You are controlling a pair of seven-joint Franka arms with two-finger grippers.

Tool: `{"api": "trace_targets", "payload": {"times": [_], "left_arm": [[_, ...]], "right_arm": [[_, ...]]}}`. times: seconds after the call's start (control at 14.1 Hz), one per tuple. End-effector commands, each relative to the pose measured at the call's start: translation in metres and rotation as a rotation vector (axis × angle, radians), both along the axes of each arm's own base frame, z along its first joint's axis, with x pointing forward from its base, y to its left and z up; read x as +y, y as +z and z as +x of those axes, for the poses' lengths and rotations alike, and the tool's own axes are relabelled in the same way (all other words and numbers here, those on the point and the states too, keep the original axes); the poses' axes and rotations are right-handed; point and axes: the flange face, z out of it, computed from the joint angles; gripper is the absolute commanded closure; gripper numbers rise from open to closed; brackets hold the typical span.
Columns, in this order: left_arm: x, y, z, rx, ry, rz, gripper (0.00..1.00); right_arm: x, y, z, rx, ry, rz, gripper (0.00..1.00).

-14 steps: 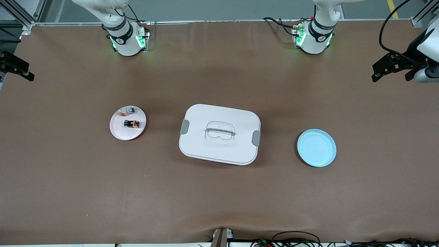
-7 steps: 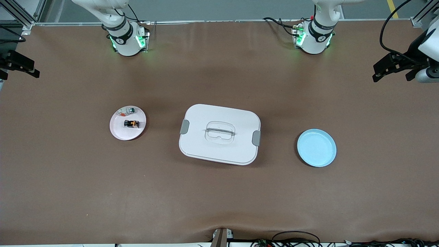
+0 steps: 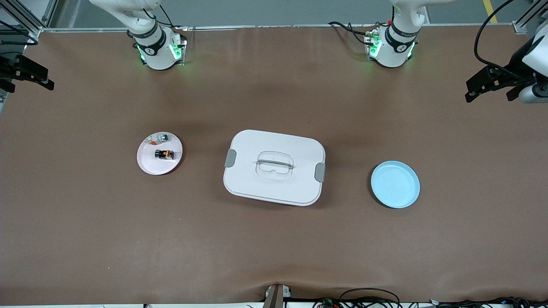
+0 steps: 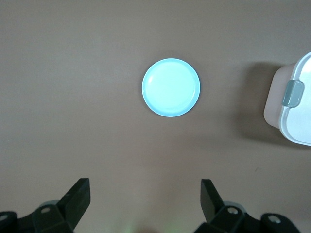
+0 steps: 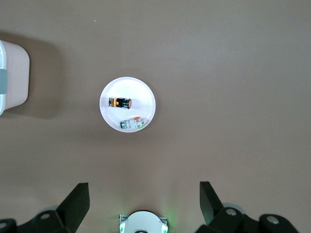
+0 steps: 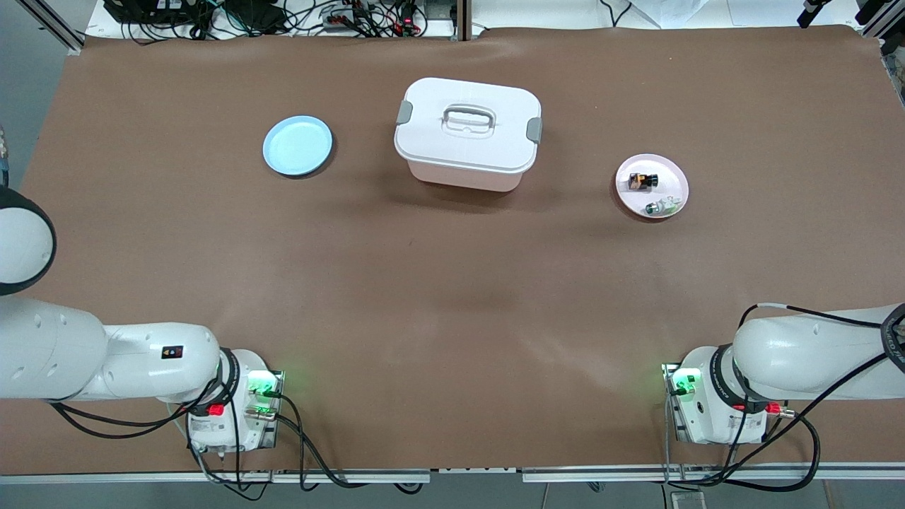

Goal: Transfer orange switch to right arm and place

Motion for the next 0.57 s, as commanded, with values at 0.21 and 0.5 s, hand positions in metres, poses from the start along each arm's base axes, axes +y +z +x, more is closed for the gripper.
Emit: {"api": "trace_targets", "payload": {"times": [0.21, 0.5], "left_arm": [[0.0028, 0.0058, -0.0013, -0.004, -0.017, 0.003, 0.0], [0.0012, 0.0051, -0.0014, -0.002, -0.021, -0.005, 0.0]], "right_arm": [[0.0012, -0.0006, -0.0086, 0.006, 0.014, 0.013, 0.0], [-0.0011, -0.0011, -0.0095, -0.005, 0.009, 0.012, 0.0]]}}
